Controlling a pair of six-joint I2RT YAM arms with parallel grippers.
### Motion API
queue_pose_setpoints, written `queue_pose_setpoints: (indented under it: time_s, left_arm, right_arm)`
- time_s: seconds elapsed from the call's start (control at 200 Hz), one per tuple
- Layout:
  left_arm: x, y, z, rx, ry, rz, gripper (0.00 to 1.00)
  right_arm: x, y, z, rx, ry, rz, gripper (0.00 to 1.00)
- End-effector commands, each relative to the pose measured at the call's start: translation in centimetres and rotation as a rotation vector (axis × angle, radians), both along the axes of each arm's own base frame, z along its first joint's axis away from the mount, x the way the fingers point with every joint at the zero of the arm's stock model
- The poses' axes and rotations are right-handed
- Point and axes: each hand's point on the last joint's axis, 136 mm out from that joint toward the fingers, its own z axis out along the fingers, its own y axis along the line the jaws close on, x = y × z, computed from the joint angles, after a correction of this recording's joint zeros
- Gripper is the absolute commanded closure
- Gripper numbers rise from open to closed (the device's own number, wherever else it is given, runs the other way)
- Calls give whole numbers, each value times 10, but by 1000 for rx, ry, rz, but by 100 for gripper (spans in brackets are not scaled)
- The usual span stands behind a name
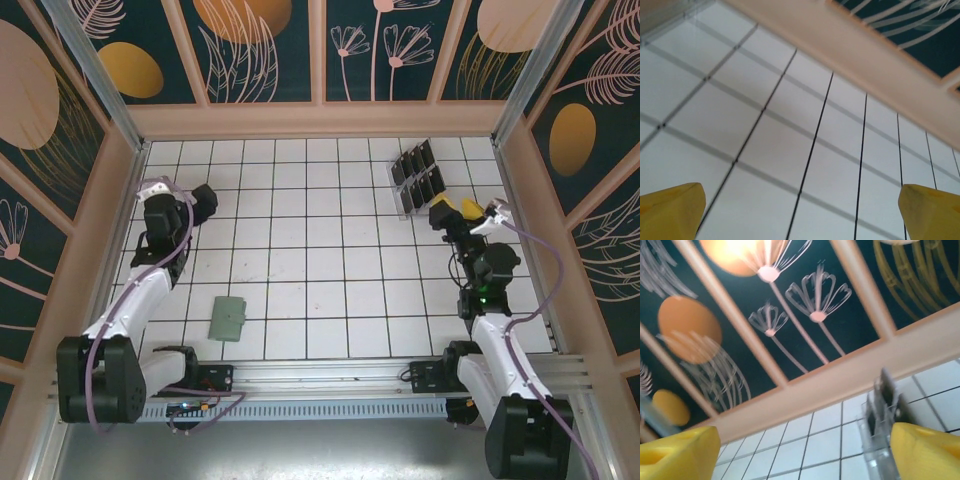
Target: Put the credit cards into the card holder
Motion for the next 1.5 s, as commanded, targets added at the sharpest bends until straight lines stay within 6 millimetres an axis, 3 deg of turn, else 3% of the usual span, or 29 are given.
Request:
queue_pose_setpoints:
  time_s: [0.0,0.19,0.335,0.46,0.565,0.816,0.991,1.496]
  left_arm:
    - [-47,-17,-38,-55,182,-6,1]
    - [-90,-32,-74,-75,303,-36,1]
    - [-109,-54,-94,-110,363,-92,1]
    - [-118,-75,-105,-76,418,-148,1]
    - [-125,-84,-106,-56,432,-163,2]
    - [-143,-80,-100,-44,449,-147,2]
    - [-158,-89,-99,-80,489,-189,2]
    - [-177,-101,-138,-135,598,-225,1]
  right_arm:
    - [-7,45,-19,54,161,191,18]
    - [-8,110,-71,-94,374,267,21]
    - [-2,137,-108,-161,505,296,24]
    - [5,152,-122,-197,563,308,26]
    - [9,156,-128,-214,586,304,26]
    - [11,151,-134,-254,605,276,26]
    - [15,153,-135,-266,610,271,25]
    - [17,150,-142,-281,640,252,25]
